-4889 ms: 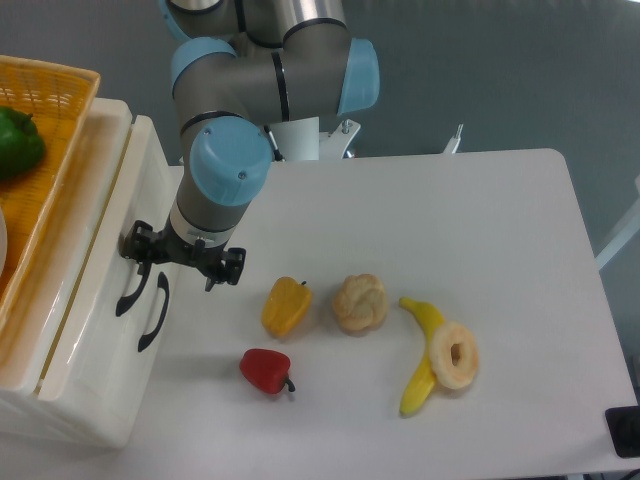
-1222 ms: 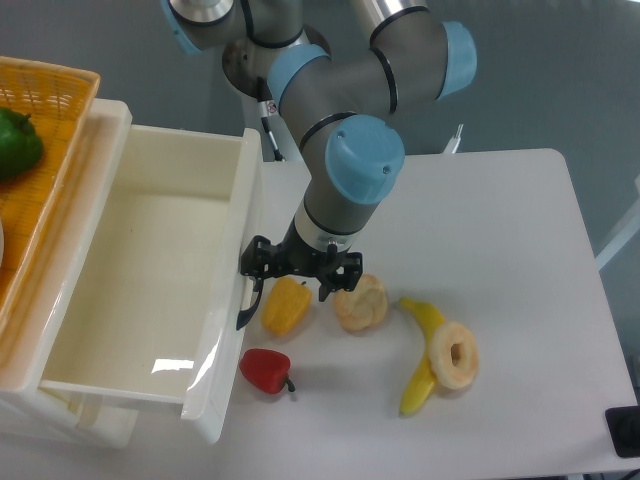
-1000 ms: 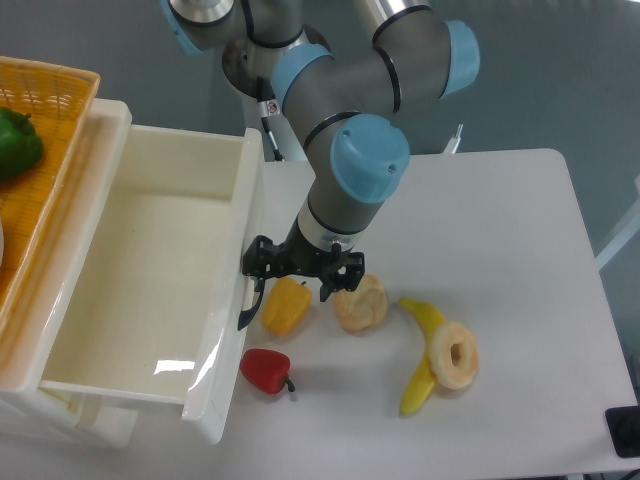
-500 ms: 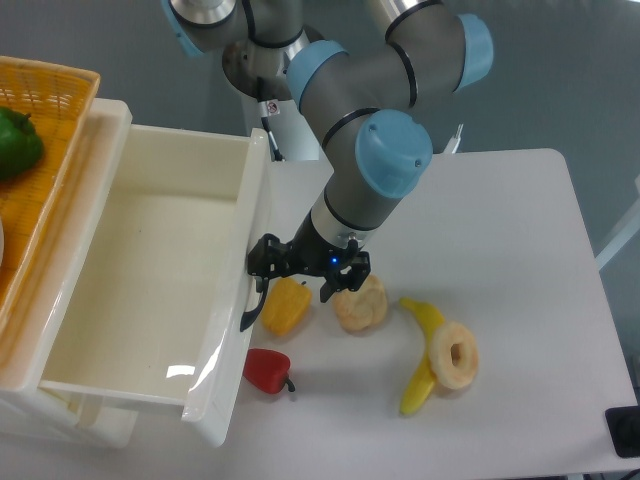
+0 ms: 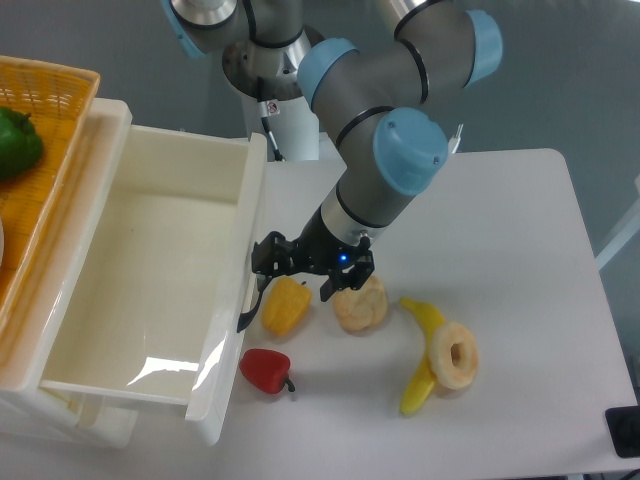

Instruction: Slide open the top white drawer

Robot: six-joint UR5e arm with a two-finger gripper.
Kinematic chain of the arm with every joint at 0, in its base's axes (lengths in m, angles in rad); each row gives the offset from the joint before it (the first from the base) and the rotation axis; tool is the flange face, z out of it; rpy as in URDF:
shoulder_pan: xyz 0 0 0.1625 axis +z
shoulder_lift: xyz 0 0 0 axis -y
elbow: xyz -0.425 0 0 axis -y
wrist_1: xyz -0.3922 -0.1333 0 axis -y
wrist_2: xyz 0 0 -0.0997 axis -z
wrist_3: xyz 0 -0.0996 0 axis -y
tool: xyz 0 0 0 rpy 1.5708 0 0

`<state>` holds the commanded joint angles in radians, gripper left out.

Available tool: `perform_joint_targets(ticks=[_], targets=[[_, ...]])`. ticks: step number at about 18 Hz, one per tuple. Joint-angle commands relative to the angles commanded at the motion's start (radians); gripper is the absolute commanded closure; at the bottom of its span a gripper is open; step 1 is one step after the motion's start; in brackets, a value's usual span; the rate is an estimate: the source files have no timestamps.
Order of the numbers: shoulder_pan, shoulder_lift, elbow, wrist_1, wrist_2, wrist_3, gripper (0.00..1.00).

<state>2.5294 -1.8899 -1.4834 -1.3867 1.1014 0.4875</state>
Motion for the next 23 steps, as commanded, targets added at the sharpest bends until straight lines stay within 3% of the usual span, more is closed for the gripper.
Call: perform_joint_targets(ticks=[3,7,10,16,23], targets=[[0.043,-0.002,0.009,0.006,0.002,0.078,0.0],[0.075,-0.009,0.012,0.118,0.023,0.201,0.0],[0.077,-0.024,0.012,0.207,0.116,0.35,0.0],[0.077,-0.07,0.035,0.215,0.313,0.764,0.0],[0.084,-0.179,0.106,0.212,0.517,0.986,0.0]])
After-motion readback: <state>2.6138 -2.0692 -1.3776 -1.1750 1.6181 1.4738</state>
